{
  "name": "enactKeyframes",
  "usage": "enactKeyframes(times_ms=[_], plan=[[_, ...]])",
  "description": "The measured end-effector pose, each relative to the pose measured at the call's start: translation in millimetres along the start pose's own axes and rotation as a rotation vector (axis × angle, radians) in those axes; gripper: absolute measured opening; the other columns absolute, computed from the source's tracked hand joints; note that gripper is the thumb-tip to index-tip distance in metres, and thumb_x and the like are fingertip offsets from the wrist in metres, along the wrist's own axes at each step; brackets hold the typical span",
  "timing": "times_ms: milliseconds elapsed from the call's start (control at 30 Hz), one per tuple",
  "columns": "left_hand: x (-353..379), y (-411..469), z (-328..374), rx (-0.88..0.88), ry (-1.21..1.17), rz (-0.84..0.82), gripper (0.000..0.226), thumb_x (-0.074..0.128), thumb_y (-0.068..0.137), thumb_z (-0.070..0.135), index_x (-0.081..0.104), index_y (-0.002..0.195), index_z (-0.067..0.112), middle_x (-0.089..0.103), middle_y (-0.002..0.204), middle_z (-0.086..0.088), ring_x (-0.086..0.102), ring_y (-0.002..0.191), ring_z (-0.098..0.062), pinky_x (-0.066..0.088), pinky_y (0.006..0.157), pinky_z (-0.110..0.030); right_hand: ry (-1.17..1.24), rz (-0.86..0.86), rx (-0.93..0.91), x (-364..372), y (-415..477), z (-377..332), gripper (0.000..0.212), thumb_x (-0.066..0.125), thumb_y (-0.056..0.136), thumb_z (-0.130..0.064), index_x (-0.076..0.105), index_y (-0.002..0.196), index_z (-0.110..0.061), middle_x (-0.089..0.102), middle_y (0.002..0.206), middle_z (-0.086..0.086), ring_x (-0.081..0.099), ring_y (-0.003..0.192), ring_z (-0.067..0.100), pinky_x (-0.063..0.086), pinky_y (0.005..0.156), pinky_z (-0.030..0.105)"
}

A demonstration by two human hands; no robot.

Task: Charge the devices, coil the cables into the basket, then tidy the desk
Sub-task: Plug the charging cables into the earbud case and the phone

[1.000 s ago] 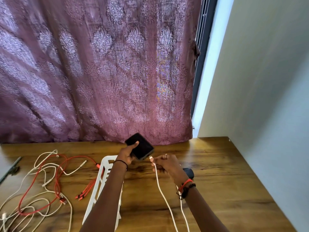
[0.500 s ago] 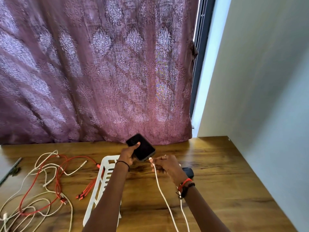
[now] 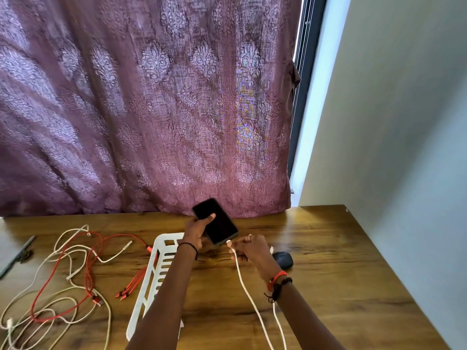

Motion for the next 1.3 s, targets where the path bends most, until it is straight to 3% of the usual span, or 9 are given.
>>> enactKeyframes(times_ms=[367, 567, 667, 733, 833, 900, 967, 1133, 1300], plan=[[3.7, -5.7, -3.7, 0.042, 0.09, 0.054, 0.034, 0.071, 0.08, 0.012, 0.057, 0.109, 0.002, 0.062, 0.113, -0.017, 0.059, 0.1, -0.03, 0.05, 0.074, -0.037, 0.011, 0.085, -0.034, 5.8, 2.6, 16.8, 0.015, 0.074, 0.076, -0.006, 0.063, 0.077, 0.004, 0.065, 0.063, 0.008, 0.061, 0.044, 0.011, 0.053, 0.048, 0.02], [-3.1, -1.9, -15.0, 0.001, 0.018, 0.061, 0.034, 0.072, 0.079, 0.011, 0.056, 0.107, 0.0, 0.062, 0.107, -0.017, 0.058, 0.108, -0.035, 0.05, 0.073, -0.038, -0.022, -0.041, -0.029, -0.4, 5.7, 18.1, 0.014, 0.072, 0.079, -0.01, 0.062, 0.074, -0.002, 0.066, 0.07, 0.011, 0.064, 0.054, 0.017, 0.056, 0.06, 0.028], [-3.0, -0.6, -20.9, -0.003, 0.022, 0.065, 0.034, 0.072, 0.079, 0.011, 0.057, 0.107, -0.001, 0.062, 0.106, -0.016, 0.057, 0.109, -0.035, 0.05, 0.074, -0.038, -0.028, 0.015, 0.003, -9.8, 8.3, 21.4, 0.019, 0.064, 0.087, -0.019, 0.062, 0.078, -0.002, 0.063, 0.067, 0.008, 0.059, 0.046, 0.012, 0.051, 0.046, 0.025], [-1.4, -1.1, -23.6, -0.009, 0.04, 0.054, 0.038, 0.071, 0.08, 0.012, 0.056, 0.112, -0.003, 0.061, 0.111, -0.017, 0.056, 0.111, -0.034, 0.048, 0.082, -0.042, -0.174, 0.129, -0.03, -19.7, 12.6, 27.3, 0.02, 0.059, 0.089, -0.02, 0.061, 0.083, -0.001, 0.059, 0.068, 0.006, 0.059, 0.049, 0.013, 0.052, 0.048, 0.032], [-0.4, -2.1, -28.6, -0.024, 0.068, 0.04, 0.04, 0.069, 0.082, 0.011, 0.054, 0.117, -0.004, 0.06, 0.114, -0.016, 0.055, 0.112, -0.033, 0.045, 0.09, -0.042, -0.76, 0.234, -0.072, -33.9, 11.2, 41.6, 0.017, 0.052, 0.089, -0.016, 0.048, 0.073, -0.013, 0.058, 0.08, 0.005, 0.061, 0.093, 0.027, 0.046, 0.074, 0.036], [-1.7, -1.8, -32.7, -0.024, 0.086, 0.036, 0.041, 0.069, 0.081, 0.011, 0.055, 0.117, -0.003, 0.061, 0.113, -0.016, 0.056, 0.111, -0.033, 0.046, 0.089, -0.042, -0.924, 0.248, -0.056, -39.4, 5.6, 55.4, 0.007, 0.045, 0.091, -0.012, 0.05, 0.095, -0.011, 0.062, 0.104, 0.011, 0.058, 0.107, 0.027, 0.046, 0.081, 0.033], [-3.8, -1.1, -37.1, -0.023, 0.098, 0.024, 0.042, 0.072, 0.079, 0.012, 0.056, 0.116, -0.001, 0.063, 0.114, -0.017, 0.058, 0.109, -0.034, 0.048, 0.089, -0.044, -1.0, 0.291, -0.045, -42.3, 2.9, 67.0, 0.019, 0.038, 0.093, -0.009, 0.047, 0.111, -0.009, 0.058, 0.115, 0.011, 0.06, 0.107, 0.027, 0.048, 0.082, 0.034], [-7.6, -6.2, -52.9, -0.017, 0.176, -0.022, 0.04, 0.073, 0.078, 0.012, 0.058, 0.113, 0.003, 0.064, 0.109, -0.013, 0.059, 0.101, -0.027, 0.047, 0.08, -0.035, -1.069, 0.287, -0.054, -44.4, 3.3, 82.5, 0.025, 0.029, 0.094, -0.004, 0.046, 0.113, -0.009, 0.054, 0.119, 0.012, 0.061, 0.104, 0.029, 0.049, 0.083, 0.037], [-17.9, -7.1, -76.0, -0.038, 0.329, -0.042, 0.05, 0.081, 0.069, 0.019, 0.062, 0.114, 0.004, 0.067, 0.111, -0.013, 0.063, 0.103, -0.028, 0.05, 0.092, -0.041, -1.096, 0.306, -0.094, -44.8, 3.5, 85.2, 0.03, 0.029, 0.092, 0.002, 0.047, 0.114, -0.008, 0.052, 0.12, 0.013, 0.059, 0.106, 0.028, 0.048, 0.083, 0.034]])
Point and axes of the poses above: each hand's wrist, its own y-axis towards the middle knuckle, its own x-axis out of the palm, z = x × y, the point moved 1 cm from there along y, towards the middle knuckle
